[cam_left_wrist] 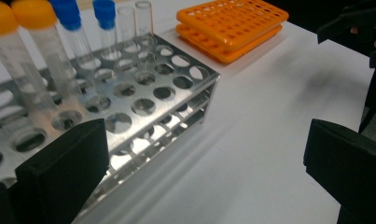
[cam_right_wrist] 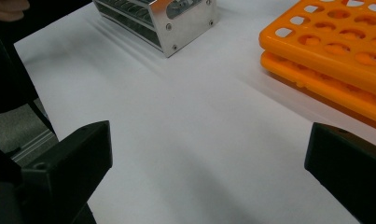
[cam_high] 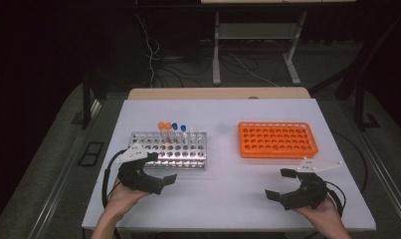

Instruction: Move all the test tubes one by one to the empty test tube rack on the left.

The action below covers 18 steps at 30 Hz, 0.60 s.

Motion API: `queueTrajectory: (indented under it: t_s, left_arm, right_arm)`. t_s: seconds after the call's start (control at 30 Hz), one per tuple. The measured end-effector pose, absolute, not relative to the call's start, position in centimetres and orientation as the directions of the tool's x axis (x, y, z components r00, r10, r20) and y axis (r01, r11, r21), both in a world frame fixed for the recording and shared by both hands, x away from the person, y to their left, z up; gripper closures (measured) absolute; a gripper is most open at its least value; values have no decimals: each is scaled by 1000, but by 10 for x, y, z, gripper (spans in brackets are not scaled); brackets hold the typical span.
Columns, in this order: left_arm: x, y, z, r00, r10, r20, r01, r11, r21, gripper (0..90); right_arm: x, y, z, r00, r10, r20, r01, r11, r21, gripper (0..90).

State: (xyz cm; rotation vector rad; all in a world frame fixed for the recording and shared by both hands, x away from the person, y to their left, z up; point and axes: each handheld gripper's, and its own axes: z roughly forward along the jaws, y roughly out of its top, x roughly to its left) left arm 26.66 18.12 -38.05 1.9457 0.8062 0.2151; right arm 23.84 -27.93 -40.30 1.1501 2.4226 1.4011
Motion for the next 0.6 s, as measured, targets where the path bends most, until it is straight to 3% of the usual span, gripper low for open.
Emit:
queueTrajectory:
  t_s: [0.6]
  left_arm:
    - [249,174,-420,779,588,-219,472,-318,822,0]
  right_arm:
    - [236,-281,-410,-715,648,264,550,288,784,3]
